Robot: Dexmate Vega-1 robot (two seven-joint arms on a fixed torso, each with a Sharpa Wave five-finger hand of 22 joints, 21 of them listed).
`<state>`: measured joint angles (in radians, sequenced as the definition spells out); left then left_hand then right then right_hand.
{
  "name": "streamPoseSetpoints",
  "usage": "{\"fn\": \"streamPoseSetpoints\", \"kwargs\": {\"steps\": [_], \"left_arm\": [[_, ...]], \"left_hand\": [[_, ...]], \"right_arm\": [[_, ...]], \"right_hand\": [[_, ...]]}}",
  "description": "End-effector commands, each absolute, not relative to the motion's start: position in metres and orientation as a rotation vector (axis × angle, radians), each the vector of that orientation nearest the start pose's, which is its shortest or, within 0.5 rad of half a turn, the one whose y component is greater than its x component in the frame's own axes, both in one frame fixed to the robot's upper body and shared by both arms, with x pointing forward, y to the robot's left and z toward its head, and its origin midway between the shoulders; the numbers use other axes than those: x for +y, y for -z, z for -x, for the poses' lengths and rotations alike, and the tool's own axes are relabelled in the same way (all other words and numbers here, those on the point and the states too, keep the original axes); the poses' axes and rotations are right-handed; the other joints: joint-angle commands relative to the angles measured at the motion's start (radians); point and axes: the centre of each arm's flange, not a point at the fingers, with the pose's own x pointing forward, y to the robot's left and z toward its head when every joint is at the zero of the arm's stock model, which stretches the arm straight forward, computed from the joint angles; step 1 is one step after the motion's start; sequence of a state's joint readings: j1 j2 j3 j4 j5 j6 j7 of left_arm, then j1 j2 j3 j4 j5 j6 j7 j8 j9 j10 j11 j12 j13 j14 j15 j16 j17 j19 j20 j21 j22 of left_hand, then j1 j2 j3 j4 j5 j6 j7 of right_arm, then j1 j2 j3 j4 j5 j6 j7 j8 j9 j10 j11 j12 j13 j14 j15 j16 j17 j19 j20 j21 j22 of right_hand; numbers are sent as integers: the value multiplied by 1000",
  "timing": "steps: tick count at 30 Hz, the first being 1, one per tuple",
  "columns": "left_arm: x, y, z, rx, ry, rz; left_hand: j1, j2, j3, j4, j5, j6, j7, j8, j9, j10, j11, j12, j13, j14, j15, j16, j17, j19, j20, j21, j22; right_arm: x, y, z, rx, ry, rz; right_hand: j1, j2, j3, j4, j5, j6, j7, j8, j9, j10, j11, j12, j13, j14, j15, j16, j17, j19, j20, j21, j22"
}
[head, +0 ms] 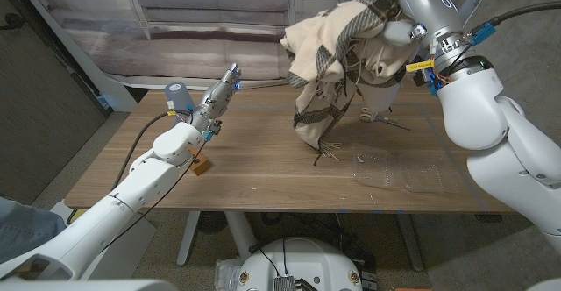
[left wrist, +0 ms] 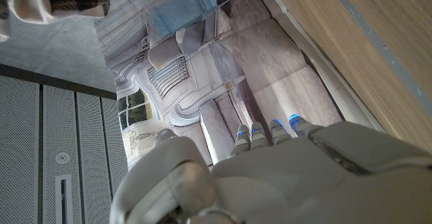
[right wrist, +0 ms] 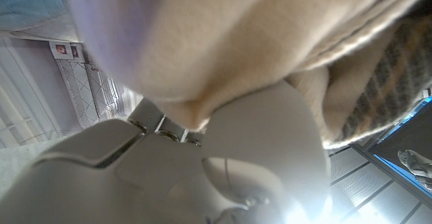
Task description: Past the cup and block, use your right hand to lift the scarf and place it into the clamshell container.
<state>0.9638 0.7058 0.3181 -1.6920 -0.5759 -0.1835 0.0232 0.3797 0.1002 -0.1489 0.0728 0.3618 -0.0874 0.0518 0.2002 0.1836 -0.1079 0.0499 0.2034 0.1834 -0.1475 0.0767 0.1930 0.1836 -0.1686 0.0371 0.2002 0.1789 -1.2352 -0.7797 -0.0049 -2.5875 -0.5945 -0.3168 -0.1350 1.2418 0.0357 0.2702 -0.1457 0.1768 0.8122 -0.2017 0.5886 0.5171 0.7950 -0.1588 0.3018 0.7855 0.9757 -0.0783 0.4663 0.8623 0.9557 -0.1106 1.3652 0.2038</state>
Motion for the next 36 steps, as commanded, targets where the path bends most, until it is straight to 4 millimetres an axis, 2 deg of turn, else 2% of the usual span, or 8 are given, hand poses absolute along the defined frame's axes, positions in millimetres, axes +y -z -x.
{"fn": "streamPoseSetpoints", "kwargs": {"steps": [1, 22, 36], "left_arm": [[270, -28, -588, -689, 303, -176], [261, -39, -601, -687, 337, -196], [264, -39, -604, -683, 339, -194]], "left_hand": [[11, 2, -7, 3, 0, 0, 0, -2, 5, -2, 6, 0, 4, 0, 0, -2, 2, -112, 0, 2, 5], [13, 4, -11, 4, 0, 0, 0, -2, 5, -3, 5, 0, 4, -1, -1, -2, 2, -112, 0, 2, 5], [14, 5, -13, 4, -1, 0, 1, -3, 5, -5, 3, -1, 4, -1, -1, -2, 2, -114, 1, 2, 5]], "right_arm": [[-235, -140, -323, -1144, 451, 1138], [-249, -133, -299, -1125, 555, 1117], [-260, -126, -289, -1094, 622, 1094]], "right_hand": [[84, 93, 5, 1, 5, 14, -1, 2, 0, 8, 2, -5, 6, 160, -148, 3, 2, -67, -114, 10, 0], [85, 93, 4, 1, 5, 16, -1, 0, 2, 16, -2, -16, 14, 162, -147, 4, 3, -71, -114, 18, -3], [87, 93, 3, 0, 4, 16, 0, -1, 4, 19, -2, -23, 21, 161, -148, 4, 1, -74, -114, 22, -6]]}}
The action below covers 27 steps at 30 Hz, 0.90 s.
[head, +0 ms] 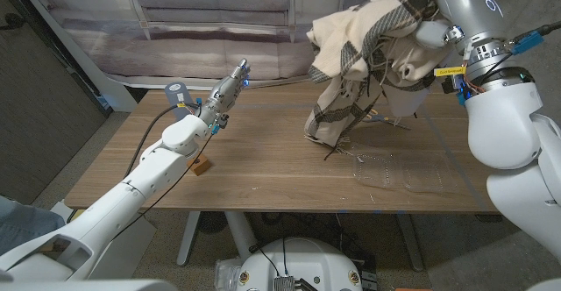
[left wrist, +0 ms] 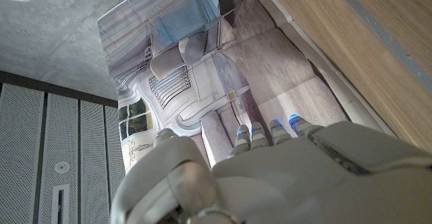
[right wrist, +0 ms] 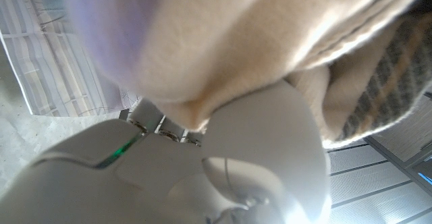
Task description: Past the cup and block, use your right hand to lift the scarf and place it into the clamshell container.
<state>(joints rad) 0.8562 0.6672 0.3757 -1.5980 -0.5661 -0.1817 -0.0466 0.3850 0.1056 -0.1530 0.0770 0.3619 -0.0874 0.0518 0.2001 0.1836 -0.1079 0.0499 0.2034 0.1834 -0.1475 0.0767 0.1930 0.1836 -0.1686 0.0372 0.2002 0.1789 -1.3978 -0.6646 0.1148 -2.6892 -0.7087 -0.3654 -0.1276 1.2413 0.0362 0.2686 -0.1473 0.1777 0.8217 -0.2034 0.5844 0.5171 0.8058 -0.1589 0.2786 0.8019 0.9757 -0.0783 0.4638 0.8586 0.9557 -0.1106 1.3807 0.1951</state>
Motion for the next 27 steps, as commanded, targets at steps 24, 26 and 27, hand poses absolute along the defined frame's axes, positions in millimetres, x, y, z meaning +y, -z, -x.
{"fn": "streamPoseSetpoints", "kwargs": {"steps": [24, 26, 27], "left_arm": [[262, -37, -606, -678, 341, -197], [263, -35, -605, -675, 337, -193], [264, -34, -604, -675, 335, -195]], "left_hand": [[11, 1, -13, 1, -1, -1, 1, -3, 5, -5, 4, -1, 4, -3, -2, -3, 2, -114, 0, 2, 5], [11, 1, -13, 1, -1, 0, 1, -2, 5, -4, 4, -1, 4, -2, -2, -2, 2, -114, 0, 2, 5], [11, 1, -13, 1, -1, 0, 1, -2, 5, -3, 7, 0, 4, -1, -2, -2, 2, -114, 0, 2, 5]], "right_arm": [[-288, -92, -286, -1038, 666, 999], [-288, -91, -290, -1032, 656, 996], [-289, -90, -292, -1028, 654, 991]], "right_hand": [[87, 92, 3, 2, 2, 12, 1, -1, 3, 16, -6, -13, 13, 157, -149, 4, 2, -83, -114, 11, 0], [87, 92, 3, 2, 2, 12, 1, -2, 2, 15, -7, -16, 14, 155, -148, 3, 2, -86, -114, 11, -1], [87, 92, 3, 2, 2, 13, 1, -1, 3, 14, -8, -16, 15, 155, -148, 3, 2, -87, -114, 10, -2]]}}
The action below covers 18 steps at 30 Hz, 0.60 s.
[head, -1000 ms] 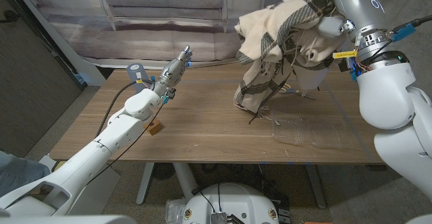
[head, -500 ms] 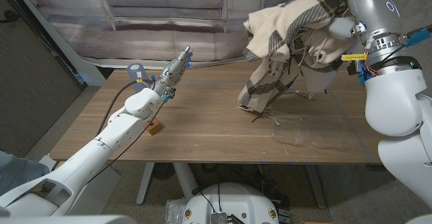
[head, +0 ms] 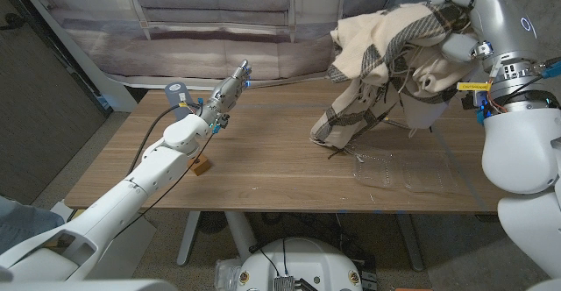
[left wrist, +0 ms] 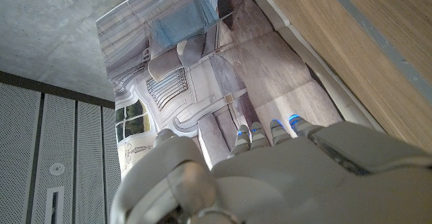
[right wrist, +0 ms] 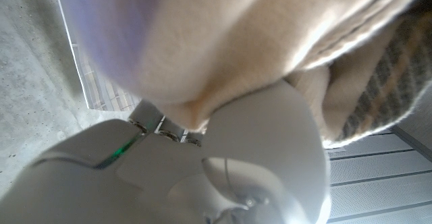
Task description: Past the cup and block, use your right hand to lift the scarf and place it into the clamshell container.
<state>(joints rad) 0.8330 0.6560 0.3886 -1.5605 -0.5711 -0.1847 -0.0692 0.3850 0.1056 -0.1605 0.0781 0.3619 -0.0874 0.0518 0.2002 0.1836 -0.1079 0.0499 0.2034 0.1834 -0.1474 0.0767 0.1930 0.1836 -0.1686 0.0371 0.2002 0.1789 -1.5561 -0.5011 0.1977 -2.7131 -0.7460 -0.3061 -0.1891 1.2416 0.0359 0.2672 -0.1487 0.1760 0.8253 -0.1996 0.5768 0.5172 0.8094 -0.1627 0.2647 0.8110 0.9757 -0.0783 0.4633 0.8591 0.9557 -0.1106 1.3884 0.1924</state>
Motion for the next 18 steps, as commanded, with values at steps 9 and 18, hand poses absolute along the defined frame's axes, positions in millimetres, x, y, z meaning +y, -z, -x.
{"fn": "streamPoseSetpoints", "kwargs": {"steps": [9, 18], "left_arm": [[268, -29, -603, -667, 318, -186], [266, -30, -605, -663, 326, -187]], "left_hand": [[12, 1, -8, 1, -1, 0, 0, -3, 5, -5, 4, -1, 4, -2, -1, -2, 2, -115, 0, 2, 5], [13, 2, -9, 1, -1, -1, 2, -3, 5, -5, 4, -1, 4, -3, -1, -2, 2, -115, 1, 2, 5]], "right_arm": [[-299, -78, -299, -1004, 662, 958], [-306, -67, -303, -984, 664, 941]], "right_hand": [[84, 93, 5, 6, 3, 10, -3, 4, 2, 14, -6, -9, 7, 147, -147, -1, 4, -95, -114, 4, -1], [84, 93, 5, 5, 3, 11, -3, 3, 2, 16, -7, -14, 12, 145, -149, -3, 3, -100, -114, 5, -3]]}}
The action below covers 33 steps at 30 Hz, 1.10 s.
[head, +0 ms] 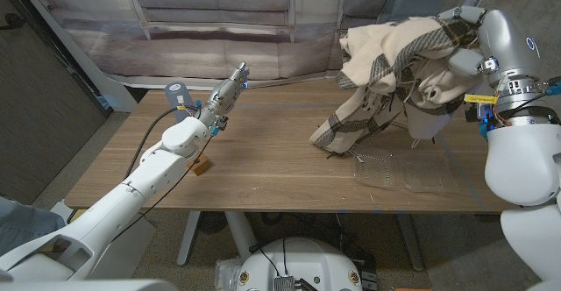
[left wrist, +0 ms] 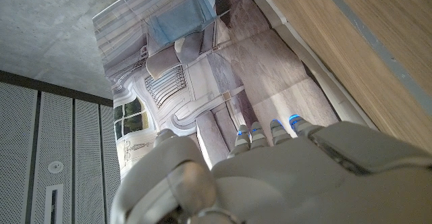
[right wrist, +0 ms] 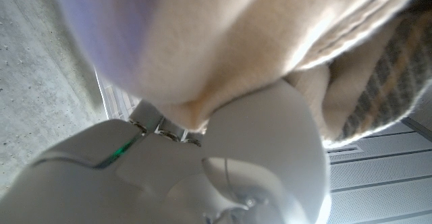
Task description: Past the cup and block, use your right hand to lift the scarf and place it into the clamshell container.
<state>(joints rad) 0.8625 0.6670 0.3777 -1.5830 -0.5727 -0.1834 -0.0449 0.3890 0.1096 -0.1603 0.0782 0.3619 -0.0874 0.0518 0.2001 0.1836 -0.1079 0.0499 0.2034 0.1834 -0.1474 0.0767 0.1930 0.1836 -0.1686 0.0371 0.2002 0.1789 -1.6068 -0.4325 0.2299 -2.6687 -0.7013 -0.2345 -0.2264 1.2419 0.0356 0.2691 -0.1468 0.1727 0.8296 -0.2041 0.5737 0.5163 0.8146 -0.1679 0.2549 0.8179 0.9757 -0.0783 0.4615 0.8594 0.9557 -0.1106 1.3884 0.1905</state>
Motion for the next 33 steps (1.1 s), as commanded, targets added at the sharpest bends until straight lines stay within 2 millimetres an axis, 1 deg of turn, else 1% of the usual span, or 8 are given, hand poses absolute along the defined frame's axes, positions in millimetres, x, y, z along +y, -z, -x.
{"fn": "streamPoseSetpoints", "kwargs": {"steps": [1, 12, 25, 33], "left_arm": [[266, -30, -605, -661, 323, -190], [262, -34, -604, -658, 329, -201], [264, -32, -600, -663, 323, -196], [262, -35, -599, -665, 326, -204]], "left_hand": [[9, -2, -10, 1, -1, -1, 1, -3, 5, -5, 4, -1, 4, -3, -1, -3, 2, -115, 1, 2, 5], [10, -1, -11, 2, -2, 0, 3, -2, 5, -5, 3, -1, 4, -3, 0, -2, 2, -116, 2, 2, 5], [11, 0, -13, 2, -2, -1, 2, -3, 5, -6, 5, -1, 4, -4, 0, -3, 2, -116, 1, 2, 5], [12, 0, -15, 2, -2, -2, 2, -3, 5, -6, 5, -1, 4, -5, -1, -3, 2, -116, 1, 2, 5]], "right_arm": [[-307, -66, -303, -982, 666, 938], [-312, -45, -310, -951, 652, 923], [-314, -29, -307, -923, 646, 904], [-315, -13, -316, -905, 630, 872]], "right_hand": [[84, 93, 3, 3, 6, 7, 2, 6, 3, 12, -2, -5, 5, 143, -149, -1, 4, -101, -114, 5, -1], [81, 94, 2, 5, 6, 9, 1, 6, 3, 14, -3, -9, 7, 143, -149, -4, 1, -106, -114, 6, -2], [80, 94, 1, 4, 6, 11, 1, 4, 3, 20, -4, -15, 12, 141, -149, -4, 2, -108, -114, 9, -2], [79, 94, 0, 4, 6, 12, 1, 3, 3, 23, -6, -19, 13, 139, -148, -5, 4, -110, -114, 10, -2]]}}
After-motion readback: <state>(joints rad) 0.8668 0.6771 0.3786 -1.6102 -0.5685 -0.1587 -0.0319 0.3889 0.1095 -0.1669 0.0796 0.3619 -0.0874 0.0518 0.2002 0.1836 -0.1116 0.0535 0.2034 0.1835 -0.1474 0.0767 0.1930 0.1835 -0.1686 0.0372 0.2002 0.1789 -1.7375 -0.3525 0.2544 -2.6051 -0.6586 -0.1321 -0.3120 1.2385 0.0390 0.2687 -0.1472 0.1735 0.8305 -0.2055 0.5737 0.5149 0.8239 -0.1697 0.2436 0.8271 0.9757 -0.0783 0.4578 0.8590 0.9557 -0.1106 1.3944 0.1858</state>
